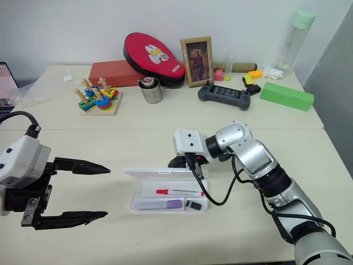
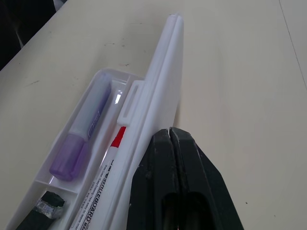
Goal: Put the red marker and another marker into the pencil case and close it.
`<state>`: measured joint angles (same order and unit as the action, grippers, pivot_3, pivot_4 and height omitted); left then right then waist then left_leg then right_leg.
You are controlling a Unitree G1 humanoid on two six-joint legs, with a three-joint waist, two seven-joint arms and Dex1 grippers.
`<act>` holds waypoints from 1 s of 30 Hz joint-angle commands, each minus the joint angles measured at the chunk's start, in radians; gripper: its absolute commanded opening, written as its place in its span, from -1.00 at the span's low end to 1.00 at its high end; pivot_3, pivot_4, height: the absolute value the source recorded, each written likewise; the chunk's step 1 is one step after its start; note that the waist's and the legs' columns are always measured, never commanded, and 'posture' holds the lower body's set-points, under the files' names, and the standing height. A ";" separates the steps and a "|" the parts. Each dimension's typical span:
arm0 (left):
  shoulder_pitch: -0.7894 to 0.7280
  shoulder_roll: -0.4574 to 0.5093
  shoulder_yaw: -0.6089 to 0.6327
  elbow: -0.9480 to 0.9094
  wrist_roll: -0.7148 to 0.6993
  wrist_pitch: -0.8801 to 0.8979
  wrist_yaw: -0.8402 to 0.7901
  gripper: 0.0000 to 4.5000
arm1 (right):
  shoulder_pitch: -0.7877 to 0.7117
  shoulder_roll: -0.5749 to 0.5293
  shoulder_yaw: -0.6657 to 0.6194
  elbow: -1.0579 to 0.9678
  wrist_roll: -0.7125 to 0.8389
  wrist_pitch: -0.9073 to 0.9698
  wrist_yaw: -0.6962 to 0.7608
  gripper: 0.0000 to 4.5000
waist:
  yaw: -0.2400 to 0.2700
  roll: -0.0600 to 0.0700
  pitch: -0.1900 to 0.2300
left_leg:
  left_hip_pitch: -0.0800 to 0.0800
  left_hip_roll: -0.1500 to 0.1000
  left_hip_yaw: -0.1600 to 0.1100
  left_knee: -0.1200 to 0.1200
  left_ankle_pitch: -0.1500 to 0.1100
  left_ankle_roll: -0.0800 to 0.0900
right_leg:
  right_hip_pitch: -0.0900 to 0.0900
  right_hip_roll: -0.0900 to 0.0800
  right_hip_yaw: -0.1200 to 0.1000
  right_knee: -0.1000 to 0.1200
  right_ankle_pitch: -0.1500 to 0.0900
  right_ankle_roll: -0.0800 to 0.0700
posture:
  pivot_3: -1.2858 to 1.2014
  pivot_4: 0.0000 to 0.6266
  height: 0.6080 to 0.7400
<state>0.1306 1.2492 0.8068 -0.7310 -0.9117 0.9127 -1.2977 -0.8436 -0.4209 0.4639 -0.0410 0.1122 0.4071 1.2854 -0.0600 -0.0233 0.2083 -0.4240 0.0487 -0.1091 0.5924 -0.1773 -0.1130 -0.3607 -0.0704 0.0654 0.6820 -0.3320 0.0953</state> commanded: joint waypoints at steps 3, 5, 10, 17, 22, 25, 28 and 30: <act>-0.011 0.006 0.006 0.001 -0.002 -0.007 -0.001 1.00 | -0.019 0.004 0.007 -0.057 0.007 0.016 0.001 -0.99 | 0.000 0.000 0.000 | 0.000 0.000 0.000 0.000 0.000 0.000 | 0.000 0.000 0.000 0.000 0.000 0.000 | 0.03 -0.52 1.00; -0.010 0.009 0.013 0.000 -0.006 -0.002 -0.009 1.00 | -0.019 -0.001 0.015 -0.070 0.005 0.021 0.007 -0.99 | 0.000 0.000 0.000 | 0.000 0.000 0.000 0.000 0.000 0.000 | 0.000 0.000 0.000 0.000 0.000 0.000 | 0.03 -0.52 1.00; 0.016 0.022 0.041 -0.014 -0.003 0.015 -0.064 1.00 | -0.031 -0.016 0.028 -0.104 0.008 0.049 0.023 -0.99 | 0.000 0.000 0.000 | 0.000 0.000 0.000 0.000 0.000 0.000 | 0.000 0.000 0.000 0.000 0.000 0.000 | 0.03 -0.52 1.00; -0.001 0.053 0.015 0.005 0.013 -0.008 -0.110 1.00 | -0.032 -0.035 0.042 -0.154 0.020 0.084 0.052 -0.99 | 0.000 0.000 0.000 | 0.000 0.000 0.000 0.000 0.000 0.000 | 0.000 0.000 0.000 0.000 0.000 0.000 | 0.03 -0.52 1.00; -0.032 0.088 -0.030 0.047 0.036 -0.044 -0.141 1.00 | -0.016 -0.034 0.054 -0.186 0.026 0.124 0.044 -0.99 | 0.000 0.000 0.000 | 0.000 0.000 0.000 0.000 0.000 0.000 | -0.001 0.000 0.000 0.000 0.000 0.000 | 0.03 -0.52 1.00; -0.061 0.109 -0.060 0.077 0.048 -0.065 -0.153 1.00 | -0.006 -0.028 0.064 -0.187 0.027 0.146 0.030 -0.99 | 0.000 0.000 0.000 | 0.000 0.000 0.000 0.000 0.000 0.000 | -0.001 0.000 0.000 0.000 0.000 0.000 | 0.03 -0.52 1.00; -0.085 0.121 -0.085 0.099 0.058 -0.077 -0.158 1.00 | 0.010 -0.023 0.082 -0.165 0.015 0.147 0.013 -0.99 | 0.000 0.000 0.000 | 0.000 0.000 0.000 0.000 0.000 0.000 | -0.001 0.000 0.000 0.000 0.000 0.000 | 0.03 -0.52 1.00; -0.094 0.124 -0.095 0.109 0.069 -0.083 -0.163 1.00 | 0.024 -0.022 0.097 -0.136 -0.003 0.134 -0.004 -0.99 | 0.000 0.000 0.000 | 0.000 0.000 0.001 0.000 0.000 0.000 | -0.001 0.000 0.000 0.000 0.000 0.000 | 0.03 -0.52 1.00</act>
<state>0.0502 1.3573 0.7085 -0.6337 -0.8542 0.8430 -1.4527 -0.8314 -0.4475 0.5498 -0.1840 0.1192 0.5529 1.2957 -0.0598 -0.0233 0.2084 -0.4244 0.0487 -0.1086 0.5921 -0.1773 -0.1130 -0.3620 -0.0704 0.0656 0.6821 -0.3321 0.0954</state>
